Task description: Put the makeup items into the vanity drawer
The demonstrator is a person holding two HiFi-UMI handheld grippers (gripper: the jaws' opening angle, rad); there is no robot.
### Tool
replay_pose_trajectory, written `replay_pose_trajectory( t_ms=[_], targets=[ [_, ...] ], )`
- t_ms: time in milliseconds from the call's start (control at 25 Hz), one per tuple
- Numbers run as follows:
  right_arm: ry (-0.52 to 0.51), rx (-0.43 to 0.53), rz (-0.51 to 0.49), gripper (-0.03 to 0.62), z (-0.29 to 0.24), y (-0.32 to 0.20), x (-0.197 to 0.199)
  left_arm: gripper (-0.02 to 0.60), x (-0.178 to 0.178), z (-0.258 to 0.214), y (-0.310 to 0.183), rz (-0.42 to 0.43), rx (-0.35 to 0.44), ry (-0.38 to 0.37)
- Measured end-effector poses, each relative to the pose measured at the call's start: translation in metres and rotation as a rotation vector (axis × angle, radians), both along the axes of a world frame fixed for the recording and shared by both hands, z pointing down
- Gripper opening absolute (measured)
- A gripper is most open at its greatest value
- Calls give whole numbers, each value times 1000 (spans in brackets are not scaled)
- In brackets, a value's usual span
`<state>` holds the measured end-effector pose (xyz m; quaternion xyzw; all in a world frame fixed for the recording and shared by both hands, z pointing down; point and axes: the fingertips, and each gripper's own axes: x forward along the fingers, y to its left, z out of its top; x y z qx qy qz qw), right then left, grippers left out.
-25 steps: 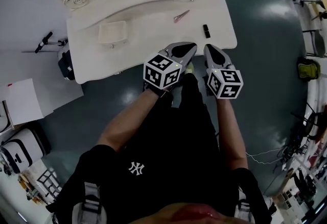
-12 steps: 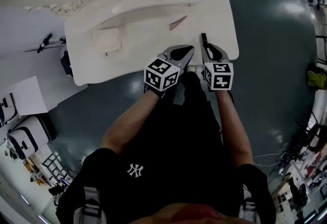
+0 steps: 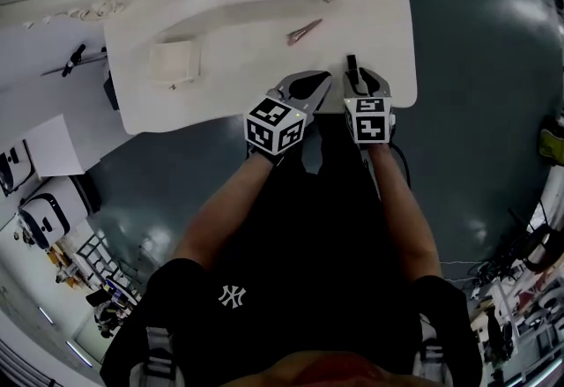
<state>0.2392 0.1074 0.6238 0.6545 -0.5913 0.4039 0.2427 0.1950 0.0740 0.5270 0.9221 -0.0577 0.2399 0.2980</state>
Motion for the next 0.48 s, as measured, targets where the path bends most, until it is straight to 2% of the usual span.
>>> replay_pose_trajectory(
  t_ms=[160,320,480],
  targets=[
    [6,-25,-21,163,12,-3,3,0,2,5,2,-19,-7,-15],
    [16,-62,-50,129,21,-3,4,0,3,9,0,-47,-13,-33],
    [12,-64,-58,121,21,-5,9,0,2,9,-2,-73,-15,-39]
  ],
)
